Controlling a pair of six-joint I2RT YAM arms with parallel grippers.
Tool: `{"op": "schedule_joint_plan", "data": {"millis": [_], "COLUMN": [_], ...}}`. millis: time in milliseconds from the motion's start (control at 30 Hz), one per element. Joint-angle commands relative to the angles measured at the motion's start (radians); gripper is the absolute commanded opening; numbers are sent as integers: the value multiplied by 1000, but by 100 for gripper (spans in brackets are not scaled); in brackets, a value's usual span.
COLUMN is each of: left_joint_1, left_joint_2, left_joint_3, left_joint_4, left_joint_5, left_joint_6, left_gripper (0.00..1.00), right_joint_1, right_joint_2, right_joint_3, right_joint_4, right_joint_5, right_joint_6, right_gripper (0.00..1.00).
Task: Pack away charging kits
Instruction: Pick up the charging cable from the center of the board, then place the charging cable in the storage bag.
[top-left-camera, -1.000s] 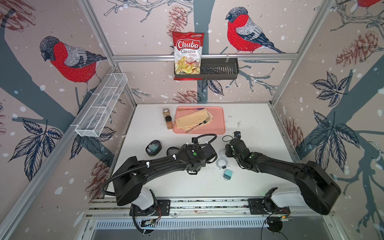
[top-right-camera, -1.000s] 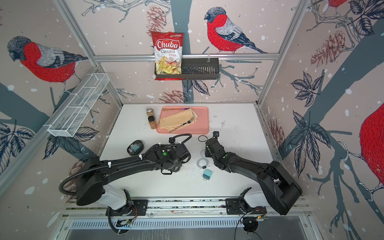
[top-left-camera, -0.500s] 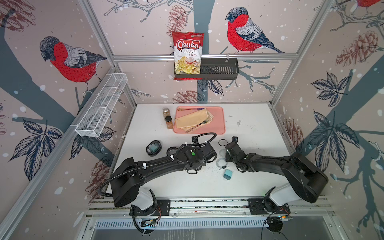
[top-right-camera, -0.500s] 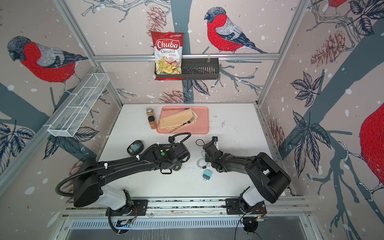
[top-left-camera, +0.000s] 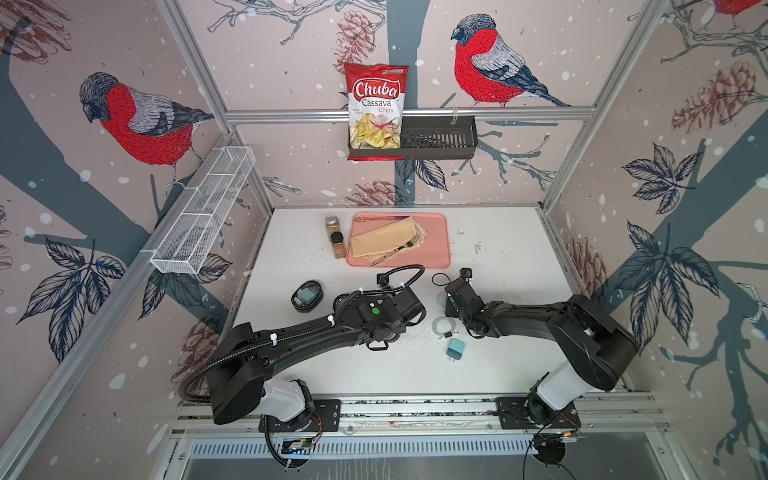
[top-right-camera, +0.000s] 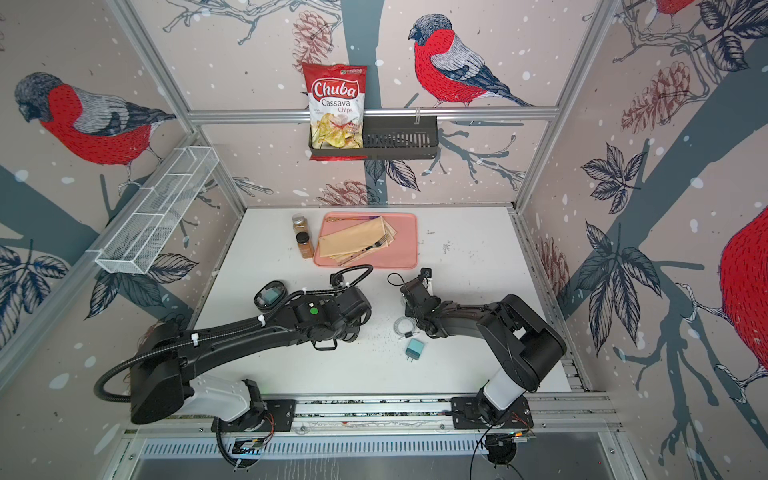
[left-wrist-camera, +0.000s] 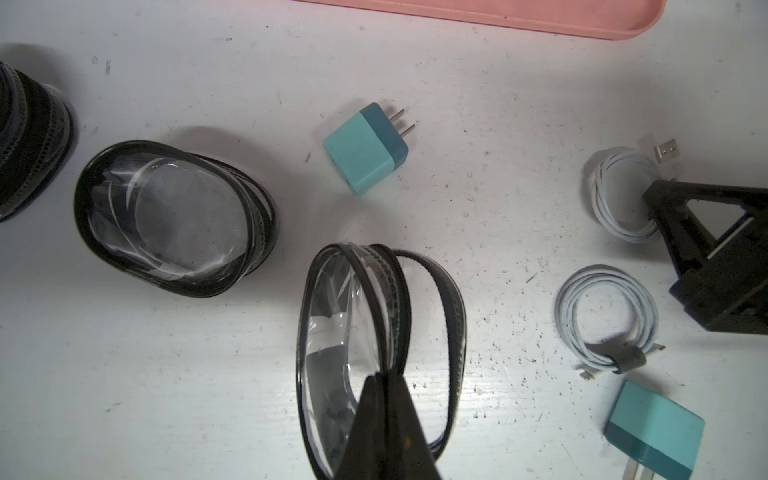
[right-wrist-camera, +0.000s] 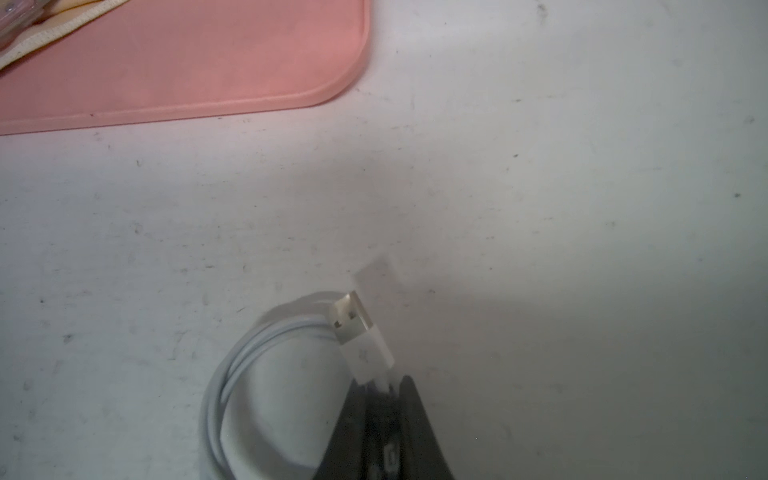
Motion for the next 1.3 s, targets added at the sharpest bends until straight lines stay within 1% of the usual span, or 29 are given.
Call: {"op": "schedule_joint_plan", "data": {"millis": [0, 100, 267, 367, 433, 533, 667, 833, 967, 1167, 1267], "left_joint_1": [10, 13, 24, 31, 39, 51, 53, 55, 55, 55, 55], "left_joint_2": [-12, -13, -20, -28, -29, -21, -4, -1, 3, -8, -25], "left_joint_3": [-22, -28, -22, -32, -39, -35, -23, -23, -10, -20, -25], "left_joint_4": [49, 70, 120, 148, 168, 184, 192, 230, 238, 272, 291], "left_joint_5": [6, 8, 32, 18, 30, 45, 23, 41, 34, 73, 83], "left_joint_6": [29, 33, 75, 78, 79, 85, 87, 92, 107, 121, 137], "left_gripper": [0, 0, 0, 0, 0, 0, 0, 0, 0, 0, 0], "right_joint_1": [1, 2, 24, 64, 107, 149, 234, 293, 332, 339, 337], "right_joint_2": [-33, -76, -161, -246, -312, -368, -405, -394, -370, -260, -211], "right_joint_3": [-15, -22, -21, -46, -55, -19, -8, 32, 49, 122, 133], "right_joint_4": [-50, -65, -124, -110, -107, -164, -170, -179, -147, -149, -133], "right_joint_5": [-7, -27, -42, -56, -58, -78, -49, -74, -79, -97, -92], "right_joint_6": [31, 37, 57, 69, 80, 101, 120, 138, 136, 120, 120], "right_gripper": [10, 9, 7, 6, 5, 4, 3, 4, 3, 2, 2]}}
